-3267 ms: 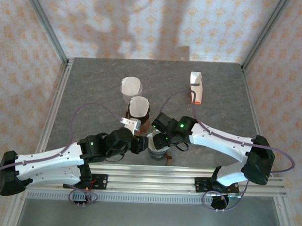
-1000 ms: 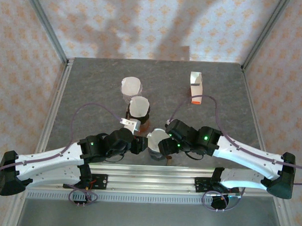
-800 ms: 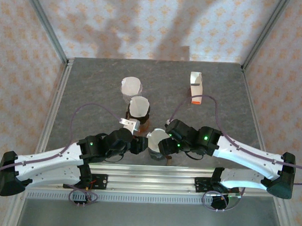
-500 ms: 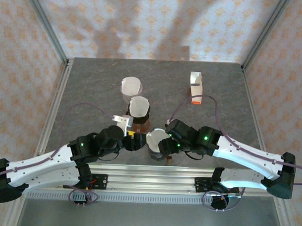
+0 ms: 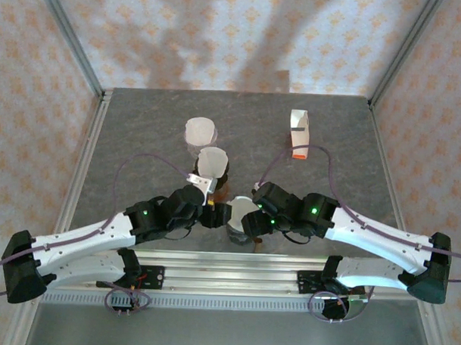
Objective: Place the coffee filter in the dripper
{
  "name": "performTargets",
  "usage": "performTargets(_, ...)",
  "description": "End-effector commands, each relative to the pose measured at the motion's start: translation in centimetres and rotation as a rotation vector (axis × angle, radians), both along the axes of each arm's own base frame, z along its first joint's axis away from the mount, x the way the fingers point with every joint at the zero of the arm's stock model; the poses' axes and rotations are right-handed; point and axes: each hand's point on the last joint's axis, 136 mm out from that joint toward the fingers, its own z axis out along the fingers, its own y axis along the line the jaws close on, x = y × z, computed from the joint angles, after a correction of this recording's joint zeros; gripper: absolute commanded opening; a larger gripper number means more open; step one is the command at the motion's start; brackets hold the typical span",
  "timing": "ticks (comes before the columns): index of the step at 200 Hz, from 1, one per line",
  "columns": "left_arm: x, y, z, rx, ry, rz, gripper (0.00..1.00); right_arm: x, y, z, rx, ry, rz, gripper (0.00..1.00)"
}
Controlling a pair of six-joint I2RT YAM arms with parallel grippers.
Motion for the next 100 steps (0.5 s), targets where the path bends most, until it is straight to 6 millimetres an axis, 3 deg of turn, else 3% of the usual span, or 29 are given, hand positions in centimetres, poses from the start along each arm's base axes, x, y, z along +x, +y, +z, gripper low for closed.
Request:
performTargets(1, 0.62, -0.49, 1.49, -0.037, -0.034, -0.003, 0.66, 0.31, -0.27, 0.3, -0.014, -0.023, -0.013, 0.71)
performTargets(22, 0.71, -0.3, 1.14, -0.034, -0.024, 0.008, 0.6, 0.32, -0.33, 0.26, -0.018, -0.025, -0.013, 0.71)
performTargets(65, 0.55, 0.26, 1.06, -0.038, -0.016, 0.029, 0.58, 0.32, -0.33, 0.22, -0.015, -0.024, -0.016, 0.71)
performTargets(100, 0.15, 0.02, 1.89, -0.073, -0.025, 0.006, 0.68, 0.31, -0.32, 0.16, -0.015, -0.022, -0.016, 0.71)
